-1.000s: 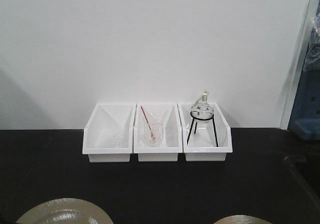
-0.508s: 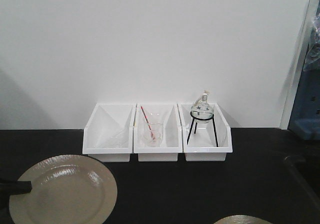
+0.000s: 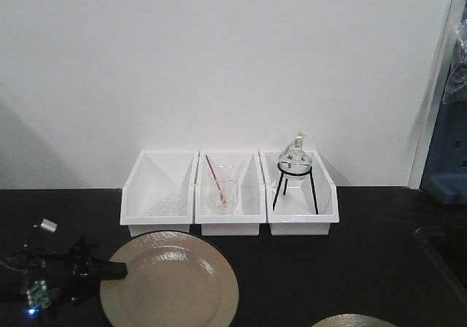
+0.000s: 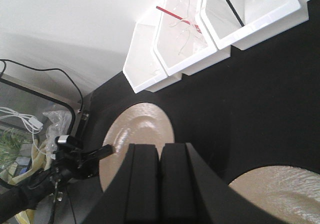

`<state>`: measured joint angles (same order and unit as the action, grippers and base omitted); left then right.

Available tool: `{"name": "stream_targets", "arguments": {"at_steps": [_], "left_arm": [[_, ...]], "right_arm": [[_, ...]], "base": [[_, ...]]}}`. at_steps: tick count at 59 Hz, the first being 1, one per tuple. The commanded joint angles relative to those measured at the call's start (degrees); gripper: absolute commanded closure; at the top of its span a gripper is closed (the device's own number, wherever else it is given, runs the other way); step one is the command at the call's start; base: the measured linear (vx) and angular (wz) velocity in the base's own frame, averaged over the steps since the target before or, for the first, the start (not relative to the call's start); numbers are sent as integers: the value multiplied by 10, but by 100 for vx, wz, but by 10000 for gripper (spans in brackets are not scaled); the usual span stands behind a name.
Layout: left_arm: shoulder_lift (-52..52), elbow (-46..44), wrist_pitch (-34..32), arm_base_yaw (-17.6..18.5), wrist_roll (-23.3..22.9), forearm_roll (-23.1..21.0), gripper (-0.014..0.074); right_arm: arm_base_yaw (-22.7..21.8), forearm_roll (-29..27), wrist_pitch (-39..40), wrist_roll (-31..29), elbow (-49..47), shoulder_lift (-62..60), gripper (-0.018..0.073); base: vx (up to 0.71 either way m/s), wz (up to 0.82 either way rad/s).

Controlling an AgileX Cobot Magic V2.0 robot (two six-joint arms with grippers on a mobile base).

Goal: Arrange circular plates on left workspace

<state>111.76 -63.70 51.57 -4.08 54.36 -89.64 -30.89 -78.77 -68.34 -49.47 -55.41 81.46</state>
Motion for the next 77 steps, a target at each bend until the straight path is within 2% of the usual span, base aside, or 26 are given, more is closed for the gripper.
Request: {"name": "stream_targets", "arguments": {"at_steps": [1,17,32,40,49,56,62,67,77], "left_arm": [[-15,-41,33,28,-6,-73,597],[26,-90,-28,88,-16,-73,597],[39,-100,-112,115,-15,-78,568],[39,-100,-132,121,17,-73,463],[39,-100,-131,121,43,-65,264],[39,-100,-134,119,77,-35,134],[39,-100,-151,119,114,2,77],[39,-100,-170,119,136,36,68],[37,-100,-206,119,140,99,74]], "right_arm": [[-2,-41,-26,-5,-19,-19,559],[-2,-38,-26,-5,-19,-19,559],[-2,-38,-26,-5,-19,-19,559],[-2,-38,-26,-5,-19,-19,559],[-2,-38,-26,-5,-19,-19,559],[-2,-38,-27,-5,-19,-19,559],[-2,-38,-27,-5,-19,-19,559],[-2,-38,-29,-5,-19,-19,559],[-2,-38,-29,-5,-19,-19,559]], "base": [[0,0],[0,0],[0,0],[0,0],[0,0],[0,0],[0,0],[0,0],[0,0]]}}
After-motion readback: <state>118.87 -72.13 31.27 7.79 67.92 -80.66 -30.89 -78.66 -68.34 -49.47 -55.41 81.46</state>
